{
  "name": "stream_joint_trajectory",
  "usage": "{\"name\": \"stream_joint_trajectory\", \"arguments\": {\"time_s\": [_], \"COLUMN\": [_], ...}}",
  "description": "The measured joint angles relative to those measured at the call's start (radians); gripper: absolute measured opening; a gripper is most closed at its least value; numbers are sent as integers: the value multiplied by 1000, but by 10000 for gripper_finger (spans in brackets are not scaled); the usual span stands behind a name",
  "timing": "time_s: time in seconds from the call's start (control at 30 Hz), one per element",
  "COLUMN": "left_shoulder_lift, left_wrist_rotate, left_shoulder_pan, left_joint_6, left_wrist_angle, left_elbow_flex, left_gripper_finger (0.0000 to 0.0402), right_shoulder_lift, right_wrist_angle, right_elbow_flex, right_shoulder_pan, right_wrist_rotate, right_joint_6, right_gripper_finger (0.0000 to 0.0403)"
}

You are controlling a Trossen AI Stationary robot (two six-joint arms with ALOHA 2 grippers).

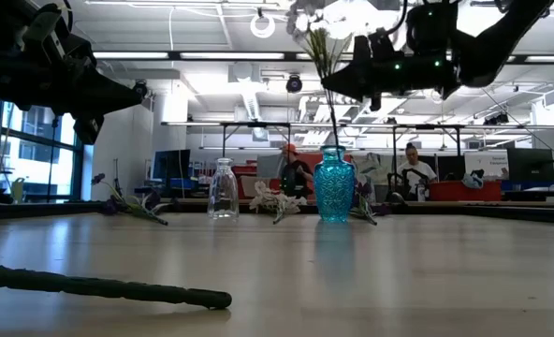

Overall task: Sort flowers into vase by color
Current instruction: Put the right white flowers into the blue vase, then put the top white flowers into the blue vase

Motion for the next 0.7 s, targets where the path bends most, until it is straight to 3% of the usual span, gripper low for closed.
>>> {"name": "stream_joint_trajectory", "arguments": {"time_s": [0.43, 0.7], "left_shoulder_lift": [0, 0], "left_wrist_rotate": [0, 0], "left_shoulder_pan": [0, 0], "left_joint_6": [0, 0], "left_wrist_angle": [0, 0], "left_elbow_flex": [0, 0], "left_gripper_finger": [0, 0], "right_shoulder_lift": [-231, -406], "right_wrist_angle": [-546, -852], "right_elbow_flex": [0, 0], "right_shoulder_pan": [7, 6], "right_wrist_rotate": [0, 15], "right_joint_6": [-44, -79], "right_gripper_finger": [219, 255]}}
